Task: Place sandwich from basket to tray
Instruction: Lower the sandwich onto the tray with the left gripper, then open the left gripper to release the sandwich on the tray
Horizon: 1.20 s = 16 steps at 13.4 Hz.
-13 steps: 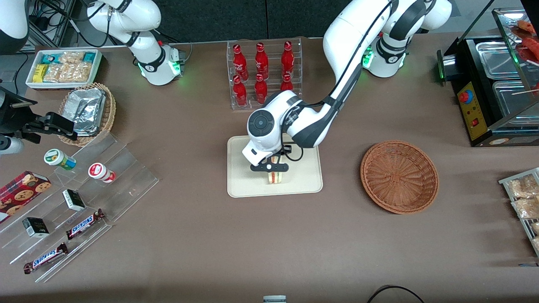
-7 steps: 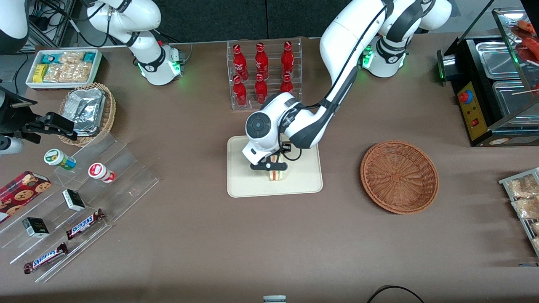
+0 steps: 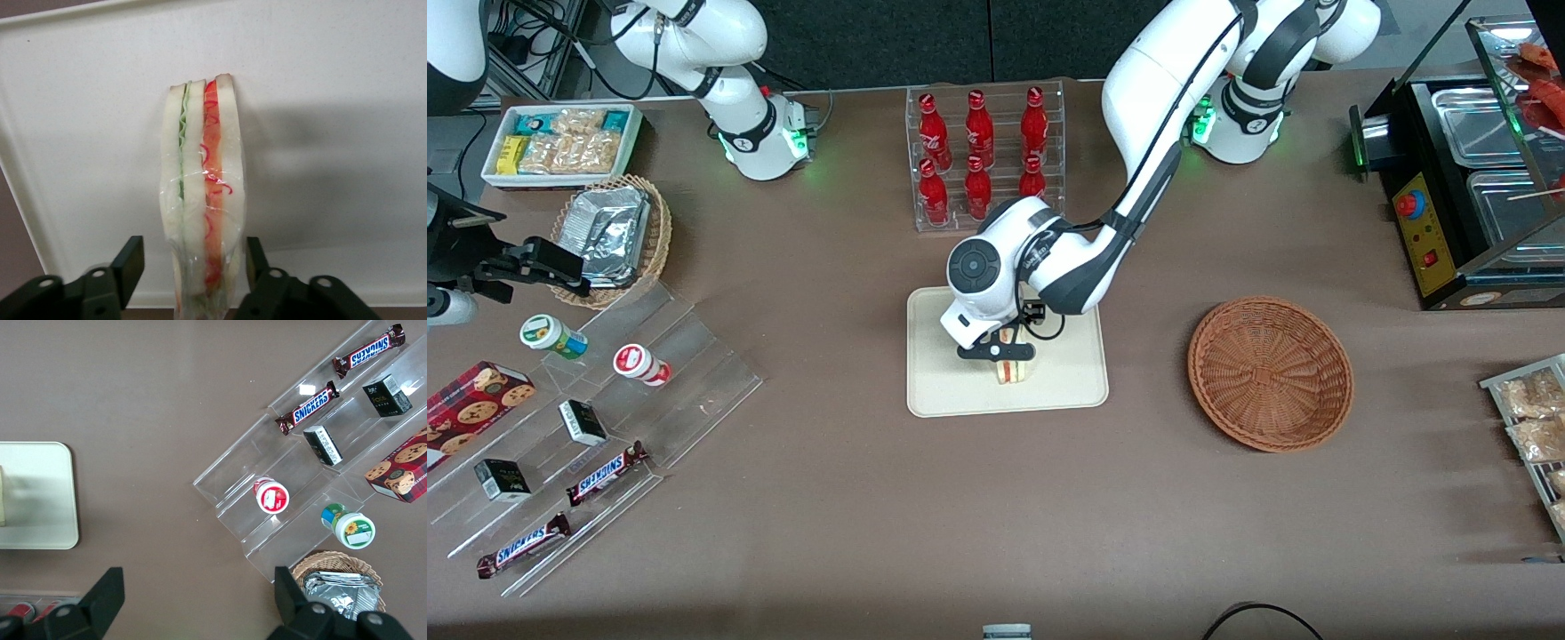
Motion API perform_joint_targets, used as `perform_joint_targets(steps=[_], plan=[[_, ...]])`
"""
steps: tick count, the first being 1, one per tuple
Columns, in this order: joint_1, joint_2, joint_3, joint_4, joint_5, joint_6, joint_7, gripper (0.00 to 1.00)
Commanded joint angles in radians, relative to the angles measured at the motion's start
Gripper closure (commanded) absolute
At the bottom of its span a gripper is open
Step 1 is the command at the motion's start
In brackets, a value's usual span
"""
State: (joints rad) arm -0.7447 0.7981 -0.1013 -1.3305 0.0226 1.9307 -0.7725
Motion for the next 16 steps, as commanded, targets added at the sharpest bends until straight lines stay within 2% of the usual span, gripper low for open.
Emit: perform_joint_targets(steps=[1, 6, 9, 12, 16], plan=[[-0.013, -0.019, 0.012, -0.006, 0.016, 0.001, -0.01, 0.0], [0.022, -0.109, 0.02, -0.004, 0.005, -0.117, -0.008, 0.0], [0.106, -0.141, 0.019, -0.019, 0.0, -0.131, 0.006, 0.0], [0.192, -0.213, 0.015, -0.099, -0.001, -0.119, 0.012, 0.0], [0.301, -0.298, 0.015, -0.188, -0.042, -0.122, 0.172, 0.0]])
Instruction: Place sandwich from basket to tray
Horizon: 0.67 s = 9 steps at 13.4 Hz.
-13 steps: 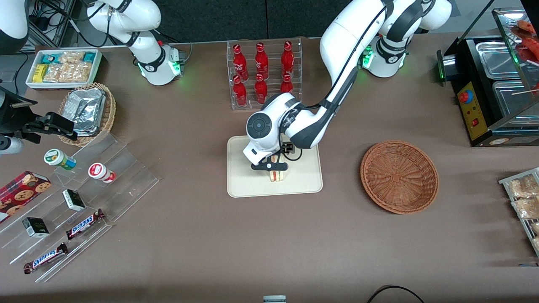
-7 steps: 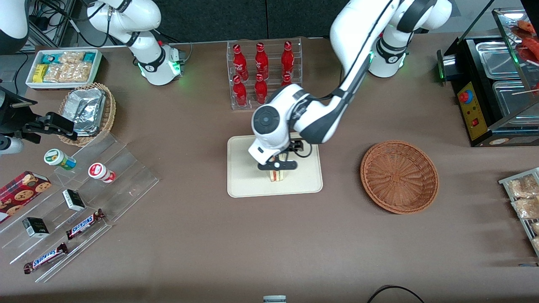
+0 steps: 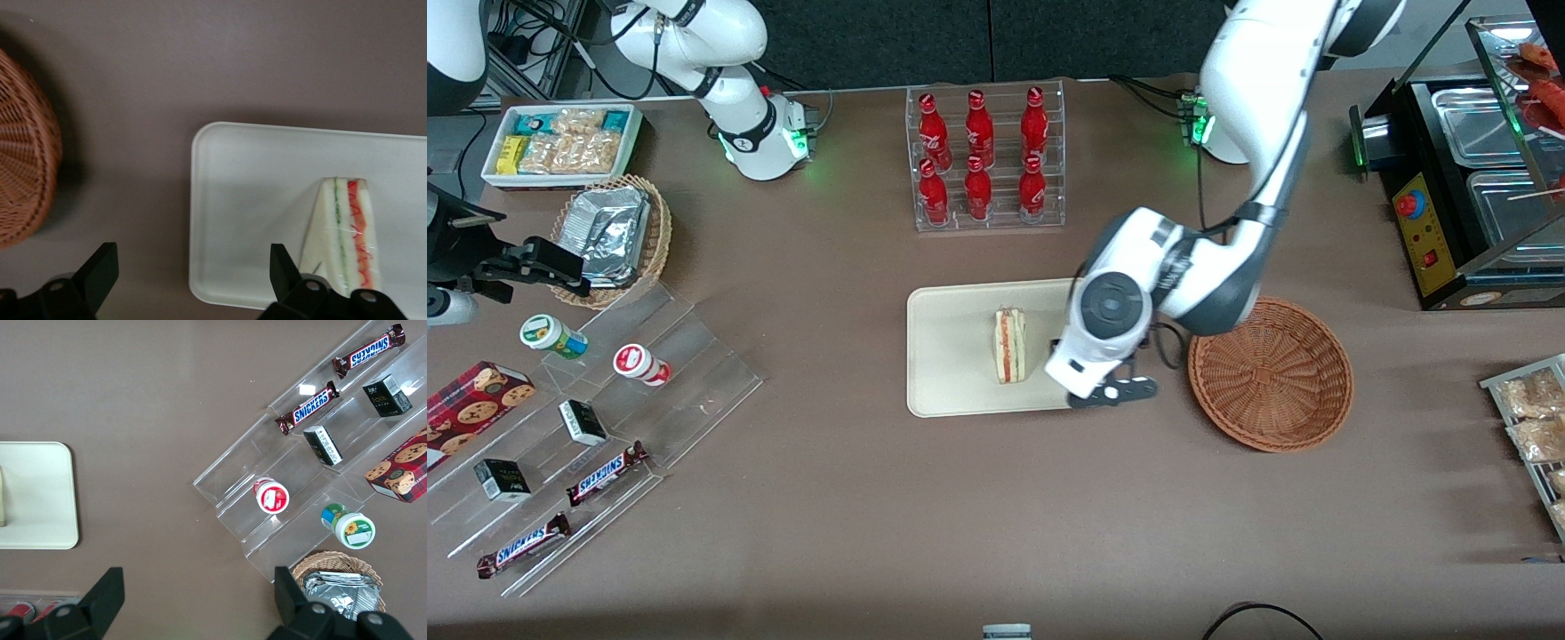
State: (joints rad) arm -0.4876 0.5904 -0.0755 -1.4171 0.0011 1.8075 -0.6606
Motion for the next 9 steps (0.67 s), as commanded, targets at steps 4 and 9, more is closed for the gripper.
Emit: perform_joint_targets(steps=[4, 9], plan=[[0.112, -0.185, -0.01, -0.184, -0.033, -0.004, 0.163, 0.0], [0.24, -0.323, -0.026, -0.301, -0.052, -0.023, 0.306, 0.0]])
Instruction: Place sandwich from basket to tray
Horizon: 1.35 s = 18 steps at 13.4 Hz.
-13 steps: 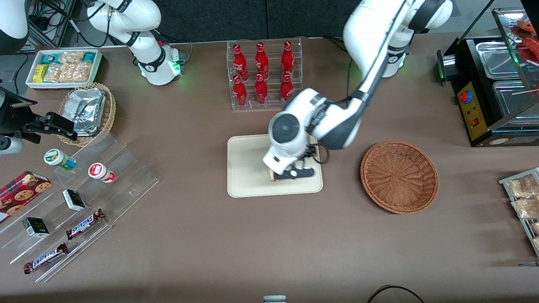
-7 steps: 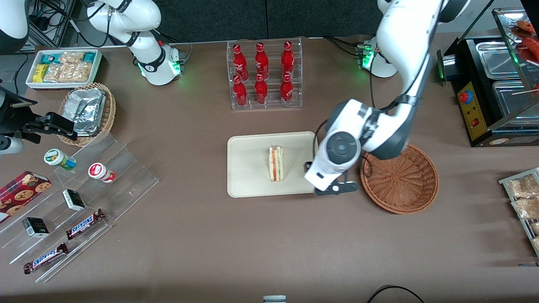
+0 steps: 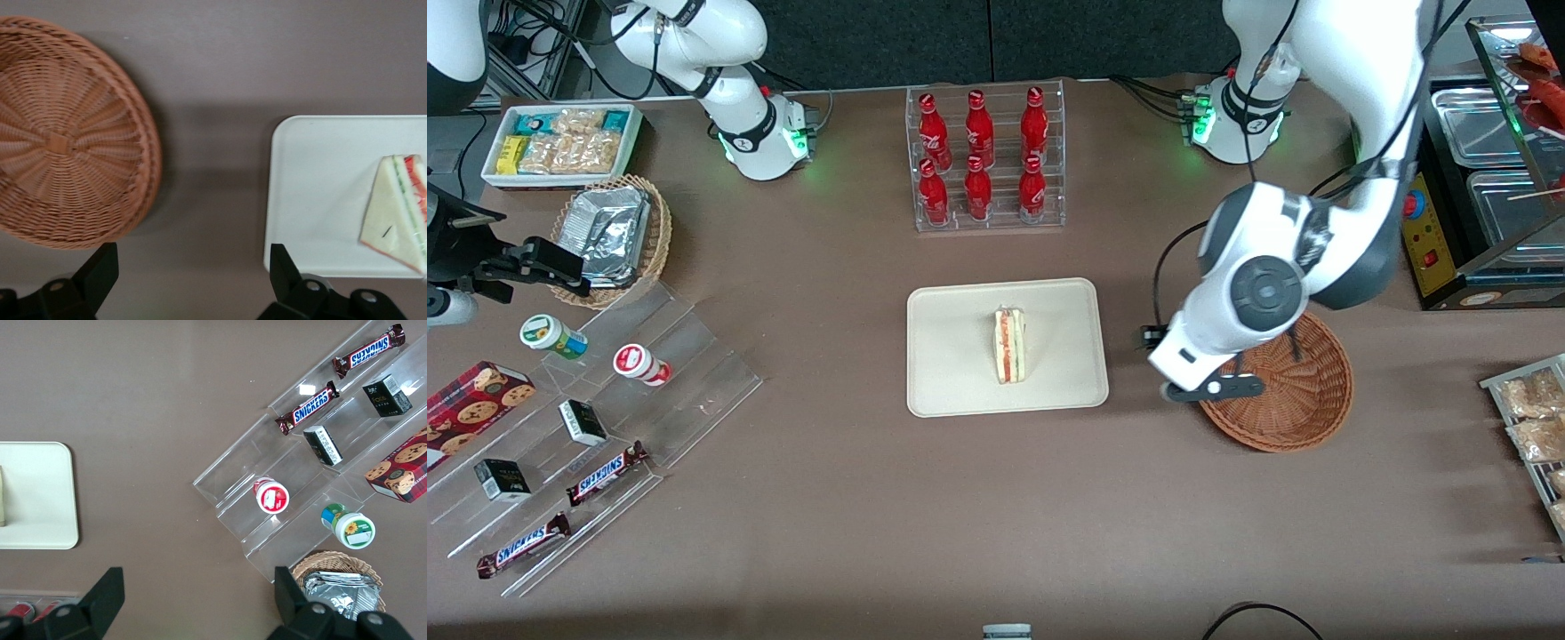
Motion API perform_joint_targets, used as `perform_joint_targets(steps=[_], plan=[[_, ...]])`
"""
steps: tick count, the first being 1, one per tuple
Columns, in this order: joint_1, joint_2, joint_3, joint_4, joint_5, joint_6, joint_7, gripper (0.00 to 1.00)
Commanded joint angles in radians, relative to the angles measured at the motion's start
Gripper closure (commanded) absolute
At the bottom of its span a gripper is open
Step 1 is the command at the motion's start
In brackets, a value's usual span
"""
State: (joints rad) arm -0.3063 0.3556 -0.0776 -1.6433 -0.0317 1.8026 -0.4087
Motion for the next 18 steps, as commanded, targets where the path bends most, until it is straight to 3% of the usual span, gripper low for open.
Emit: perform_joint_targets(steps=[1, 7, 13, 18], plan=[[0.091, -0.119, -0.031, -0.091, -0.019, -0.046, 0.103, 0.0], [0.216, -0.251, -0.03, -0.089, -0.019, -0.201, 0.339, 0.0], [0.309, -0.403, -0.027, -0.078, 0.01, -0.357, 0.35, 0.0], [0.306, -0.435, 0.024, -0.073, 0.024, -0.376, 0.355, 0.0]])
